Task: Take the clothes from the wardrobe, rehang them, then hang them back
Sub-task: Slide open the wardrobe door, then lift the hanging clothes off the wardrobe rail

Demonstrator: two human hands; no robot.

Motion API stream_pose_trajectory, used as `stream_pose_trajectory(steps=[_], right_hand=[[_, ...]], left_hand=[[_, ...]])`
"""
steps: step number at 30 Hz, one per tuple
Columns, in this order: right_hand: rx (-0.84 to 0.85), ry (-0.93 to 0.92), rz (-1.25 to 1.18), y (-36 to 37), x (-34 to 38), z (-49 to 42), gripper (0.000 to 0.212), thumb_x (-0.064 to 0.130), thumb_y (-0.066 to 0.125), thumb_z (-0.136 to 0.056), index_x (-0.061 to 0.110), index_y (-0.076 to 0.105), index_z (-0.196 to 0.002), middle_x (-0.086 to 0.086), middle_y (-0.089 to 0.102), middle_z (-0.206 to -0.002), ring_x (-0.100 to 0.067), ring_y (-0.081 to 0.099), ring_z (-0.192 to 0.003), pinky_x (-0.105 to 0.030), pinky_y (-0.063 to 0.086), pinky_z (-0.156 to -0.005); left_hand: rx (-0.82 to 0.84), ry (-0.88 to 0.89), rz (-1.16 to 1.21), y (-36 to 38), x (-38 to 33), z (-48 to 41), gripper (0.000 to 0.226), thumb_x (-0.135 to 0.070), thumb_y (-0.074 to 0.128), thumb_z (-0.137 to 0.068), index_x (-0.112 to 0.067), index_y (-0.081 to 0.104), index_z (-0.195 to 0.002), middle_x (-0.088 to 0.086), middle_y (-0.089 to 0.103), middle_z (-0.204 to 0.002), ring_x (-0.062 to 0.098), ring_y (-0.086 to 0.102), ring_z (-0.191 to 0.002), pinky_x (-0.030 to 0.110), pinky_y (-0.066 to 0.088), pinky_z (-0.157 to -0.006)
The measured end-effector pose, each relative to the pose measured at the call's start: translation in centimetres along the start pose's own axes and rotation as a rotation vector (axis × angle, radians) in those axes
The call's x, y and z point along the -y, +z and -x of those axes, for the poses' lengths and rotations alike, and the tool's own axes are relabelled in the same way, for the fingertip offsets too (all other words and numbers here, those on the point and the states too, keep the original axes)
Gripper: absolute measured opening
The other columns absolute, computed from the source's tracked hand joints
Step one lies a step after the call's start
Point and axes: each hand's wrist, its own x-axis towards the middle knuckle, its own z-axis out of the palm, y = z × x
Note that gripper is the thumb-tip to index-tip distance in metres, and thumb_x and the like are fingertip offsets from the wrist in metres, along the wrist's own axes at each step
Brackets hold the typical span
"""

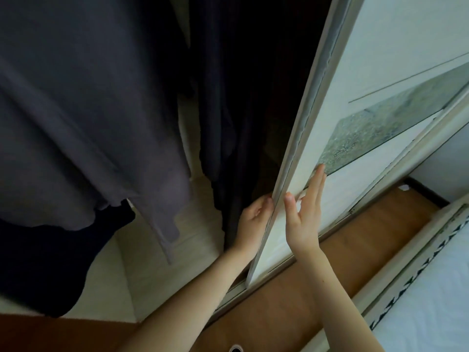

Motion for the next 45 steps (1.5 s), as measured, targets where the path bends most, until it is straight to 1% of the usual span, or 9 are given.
stream_pose_trajectory(steps=[4, 11, 15, 19, 27, 33, 39, 41, 45], right_hand=[[-0.015, 0.003, 0.024, -2.5, -3.0, -3.7, 0.089, 0.069, 0.03, -0.089, 0.019, -0.005, -0.155, 0.008, -0.006, -0.163, -0.011, -0.009, -0.15, -0.054, 0.017, -0.118], [-0.063, -0.038, 0.079, -6.1, -7.0, -9.0, 0.086, 0.068, 0.025, -0.091, 0.017, -0.003, -0.155, 0.013, -0.006, -0.16, -0.014, -0.002, -0.151, -0.047, 0.011, -0.121], [-0.082, -0.033, 0.086, -7.9, -9.2, -11.7, 0.083, 0.066, 0.025, -0.092, 0.018, -0.002, -0.155, 0.009, -0.002, -0.162, -0.012, 0.0, -0.15, -0.046, 0.012, -0.121], [-0.105, -0.033, 0.097, -9.4, -11.0, -13.8, 0.08, 0.066, 0.025, -0.093, 0.023, -0.002, -0.155, 0.011, 0.001, -0.162, -0.011, 0.003, -0.15, -0.045, 0.014, -0.121], [-0.113, -0.033, 0.106, -9.6, -11.6, -14.5, 0.082, 0.066, 0.027, -0.091, 0.023, 0.001, -0.156, 0.015, 0.003, -0.162, -0.011, 0.008, -0.15, -0.039, 0.014, -0.122], [-0.113, 0.179, -0.029, -9.3, -9.3, -11.8, 0.073, 0.059, 0.039, -0.093, 0.027, 0.015, -0.154, 0.01, 0.019, -0.16, -0.003, 0.02, -0.144, -0.007, 0.019, -0.109], [-0.171, 0.47, -0.265, -4.2, -6.7, -2.5, 0.036, 0.032, 0.052, -0.097, 0.025, 0.048, -0.131, 0.0, 0.054, -0.133, -0.015, 0.054, -0.117, -0.027, 0.048, -0.096], [-0.06, 0.519, -0.325, -2.0, -5.2, 0.4, 0.016, 0.031, 0.052, -0.096, 0.028, 0.059, -0.109, -0.004, 0.064, -0.114, -0.025, 0.061, -0.108, -0.045, 0.051, -0.095], [0.238, 0.472, -0.478, 1.7, 1.4, 3.0, 0.023, 0.015, 0.044, -0.099, 0.013, 0.067, -0.098, -0.012, 0.072, -0.092, -0.03, 0.068, -0.095, -0.04, 0.055, -0.086]], left_hand=[[0.017, 0.0, -0.023, 3.9, -1.1, -2.9, 0.038, -0.04, 0.048, -0.095, -0.012, 0.068, -0.112, 0.008, 0.072, -0.107, 0.021, 0.066, -0.105, 0.039, 0.049, -0.094], [0.08, -0.082, 0.059, 10.2, -1.7, -7.9, 0.008, -0.024, 0.049, -0.1, -0.026, 0.057, -0.101, -0.023, 0.058, -0.086, -0.027, 0.056, -0.067, -0.001, 0.042, -0.067], [0.055, -0.112, 0.092, 13.4, -2.2, -10.5, 0.021, -0.018, 0.048, -0.1, -0.009, 0.062, -0.112, -0.007, 0.065, -0.093, -0.015, 0.063, -0.076, -0.001, 0.045, -0.068], [0.013, -0.133, 0.128, 16.1, -2.5, -12.0, 0.031, -0.021, 0.051, -0.099, 0.003, 0.064, -0.115, 0.018, 0.069, -0.114, 0.027, 0.066, -0.108, 0.032, 0.05, -0.094], [0.065, -0.091, 0.068, 16.4, -2.0, -12.8, 0.013, -0.023, 0.05, -0.099, -0.016, 0.06, -0.1, -0.004, 0.065, -0.095, 0.0, 0.061, -0.086, 0.005, 0.048, -0.07], [0.195, -0.112, -0.046, 13.1, -3.1, -11.8, 0.013, -0.023, 0.055, -0.096, -0.016, 0.063, -0.104, 0.007, 0.067, -0.11, 0.023, 0.063, -0.109, 0.031, 0.048, -0.096], [0.144, -0.039, -0.15, 3.8, -1.4, -4.5, 0.012, -0.026, 0.052, -0.094, -0.029, 0.063, -0.099, -0.002, 0.068, -0.1, 0.014, 0.064, -0.096, 0.03, 0.049, -0.091], [0.087, -0.016, -0.214, -0.3, -0.9, -1.1, 0.02, -0.036, 0.051, -0.088, -0.029, 0.065, -0.1, -0.004, 0.07, -0.099, 0.011, 0.065, -0.098, 0.032, 0.05, -0.094], [-0.125, 0.09, -0.298, -7.9, -2.2, 5.8, 0.015, -0.032, 0.053, -0.095, -0.03, 0.067, -0.101, -0.012, 0.071, -0.099, 0.003, 0.064, -0.1, 0.029, 0.049, -0.095]])
